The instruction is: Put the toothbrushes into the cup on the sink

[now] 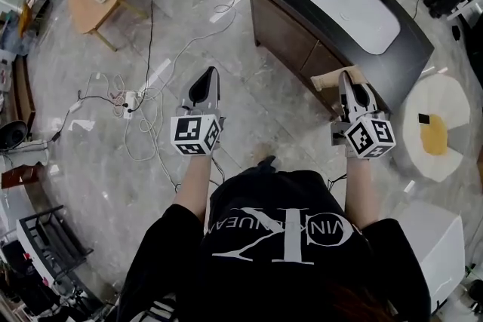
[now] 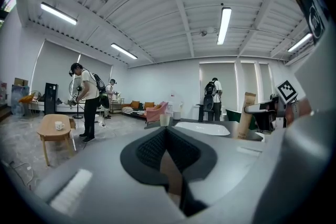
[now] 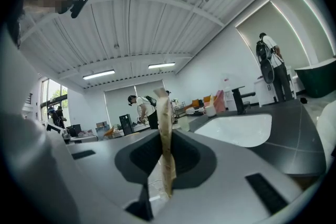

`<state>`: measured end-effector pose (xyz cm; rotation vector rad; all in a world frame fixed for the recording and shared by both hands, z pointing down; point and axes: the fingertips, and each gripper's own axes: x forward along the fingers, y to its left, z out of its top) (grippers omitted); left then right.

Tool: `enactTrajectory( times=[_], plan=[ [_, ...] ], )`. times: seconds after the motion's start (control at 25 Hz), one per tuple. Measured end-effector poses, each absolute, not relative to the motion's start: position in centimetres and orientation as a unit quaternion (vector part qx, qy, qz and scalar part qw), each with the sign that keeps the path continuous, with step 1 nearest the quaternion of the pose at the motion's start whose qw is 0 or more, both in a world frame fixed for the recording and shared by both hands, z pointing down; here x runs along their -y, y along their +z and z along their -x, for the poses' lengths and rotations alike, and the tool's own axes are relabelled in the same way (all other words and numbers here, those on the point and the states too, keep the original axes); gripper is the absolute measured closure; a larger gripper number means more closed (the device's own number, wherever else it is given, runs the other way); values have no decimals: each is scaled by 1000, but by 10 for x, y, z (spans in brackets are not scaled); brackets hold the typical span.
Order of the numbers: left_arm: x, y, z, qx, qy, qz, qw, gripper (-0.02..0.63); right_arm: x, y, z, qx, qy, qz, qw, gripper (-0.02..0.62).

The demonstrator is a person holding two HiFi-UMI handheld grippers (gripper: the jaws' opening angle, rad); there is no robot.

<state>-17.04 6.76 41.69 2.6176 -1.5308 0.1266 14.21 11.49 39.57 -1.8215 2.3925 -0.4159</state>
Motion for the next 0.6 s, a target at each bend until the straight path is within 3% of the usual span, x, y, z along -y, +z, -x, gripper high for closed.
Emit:
enactTrajectory(
  times=[0.6],
  plan=[
    [-23,437,189,498,41,-863,74,594,-67,401,-109,-795,-139,589,40,543]
  ],
)
